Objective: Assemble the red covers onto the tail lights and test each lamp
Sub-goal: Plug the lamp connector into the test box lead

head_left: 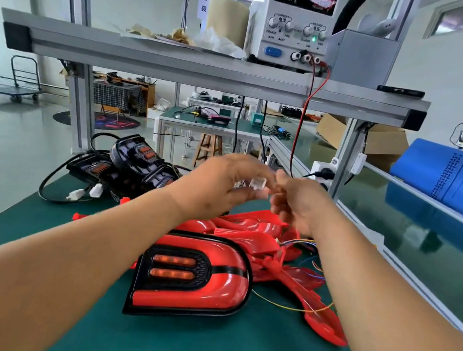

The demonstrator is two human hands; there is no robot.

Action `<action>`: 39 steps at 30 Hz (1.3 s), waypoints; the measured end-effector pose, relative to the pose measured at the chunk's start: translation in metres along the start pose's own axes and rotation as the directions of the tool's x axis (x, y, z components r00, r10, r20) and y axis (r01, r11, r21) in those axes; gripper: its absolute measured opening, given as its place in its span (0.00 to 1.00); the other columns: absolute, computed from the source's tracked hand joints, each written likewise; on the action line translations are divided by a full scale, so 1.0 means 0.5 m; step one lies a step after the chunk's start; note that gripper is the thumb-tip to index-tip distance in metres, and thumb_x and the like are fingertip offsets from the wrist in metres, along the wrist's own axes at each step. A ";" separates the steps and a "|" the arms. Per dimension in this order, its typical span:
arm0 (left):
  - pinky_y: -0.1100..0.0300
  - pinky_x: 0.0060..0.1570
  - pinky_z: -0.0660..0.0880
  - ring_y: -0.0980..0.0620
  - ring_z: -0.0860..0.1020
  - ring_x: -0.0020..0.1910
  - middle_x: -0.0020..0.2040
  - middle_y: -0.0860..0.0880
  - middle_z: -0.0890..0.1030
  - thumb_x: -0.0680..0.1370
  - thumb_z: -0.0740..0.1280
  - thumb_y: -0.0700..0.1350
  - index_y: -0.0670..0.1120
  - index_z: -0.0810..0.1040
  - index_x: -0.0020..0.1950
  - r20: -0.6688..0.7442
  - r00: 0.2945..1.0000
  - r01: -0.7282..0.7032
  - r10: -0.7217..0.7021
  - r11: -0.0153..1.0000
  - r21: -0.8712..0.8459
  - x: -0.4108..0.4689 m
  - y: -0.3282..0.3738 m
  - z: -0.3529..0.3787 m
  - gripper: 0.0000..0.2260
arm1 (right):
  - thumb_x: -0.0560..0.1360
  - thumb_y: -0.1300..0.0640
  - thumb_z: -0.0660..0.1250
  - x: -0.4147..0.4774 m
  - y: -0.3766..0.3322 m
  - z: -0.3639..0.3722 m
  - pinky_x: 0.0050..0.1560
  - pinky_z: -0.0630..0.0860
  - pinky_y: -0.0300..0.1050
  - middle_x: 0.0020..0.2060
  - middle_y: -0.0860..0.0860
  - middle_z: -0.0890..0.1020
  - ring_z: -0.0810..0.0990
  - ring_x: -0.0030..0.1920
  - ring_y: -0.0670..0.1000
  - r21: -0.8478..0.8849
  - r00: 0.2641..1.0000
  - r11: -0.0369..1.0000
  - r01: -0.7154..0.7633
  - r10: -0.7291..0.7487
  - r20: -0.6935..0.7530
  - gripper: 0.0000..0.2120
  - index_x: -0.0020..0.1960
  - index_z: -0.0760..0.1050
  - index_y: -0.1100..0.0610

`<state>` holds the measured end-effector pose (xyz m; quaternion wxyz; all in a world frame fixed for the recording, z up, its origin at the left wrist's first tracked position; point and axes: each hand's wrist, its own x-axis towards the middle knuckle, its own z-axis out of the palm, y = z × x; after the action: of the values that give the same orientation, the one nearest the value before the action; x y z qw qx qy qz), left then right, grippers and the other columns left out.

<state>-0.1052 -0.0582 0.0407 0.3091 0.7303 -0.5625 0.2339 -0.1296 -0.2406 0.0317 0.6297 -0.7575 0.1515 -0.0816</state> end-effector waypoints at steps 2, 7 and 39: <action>0.64 0.54 0.72 0.60 0.78 0.50 0.50 0.58 0.79 0.78 0.68 0.44 0.48 0.81 0.56 0.004 0.995 0.095 -0.095 0.992 -0.080 0.016 -0.004 -0.008 0.08 | 0.81 0.51 0.60 -0.003 0.025 -0.039 0.35 0.72 0.47 0.31 0.57 0.78 0.77 0.34 0.57 -0.541 0.954 0.821 0.180 -0.279 -0.105 0.19 0.39 0.78 0.62; 0.74 0.34 0.67 0.67 0.72 0.30 0.36 0.56 0.75 0.78 0.68 0.46 0.49 0.70 0.62 -0.054 0.975 0.214 -0.216 0.976 -0.027 0.040 -0.024 -0.019 0.14 | 0.78 0.56 0.58 -0.018 0.100 -0.068 0.49 0.67 0.50 0.36 0.50 0.74 0.75 0.45 0.57 -0.979 0.961 0.188 0.080 -0.277 0.025 0.11 0.38 0.72 0.52; 0.59 0.44 0.71 0.53 0.77 0.40 0.41 0.52 0.81 0.82 0.60 0.47 0.47 0.75 0.59 0.240 0.912 0.312 -0.333 0.942 0.122 -0.006 -0.113 0.104 0.09 | 0.79 0.49 0.62 -0.015 0.181 -0.035 0.51 0.54 0.47 0.43 0.42 0.77 0.73 0.51 0.46 -0.745 0.729 0.558 0.366 -0.669 -0.143 0.06 0.48 0.77 0.44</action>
<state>-0.0518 -0.0832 -0.0083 0.2380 0.8491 -0.4596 0.1057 -0.1537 -0.2687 -0.0532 0.2104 -0.9049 0.0627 -0.3647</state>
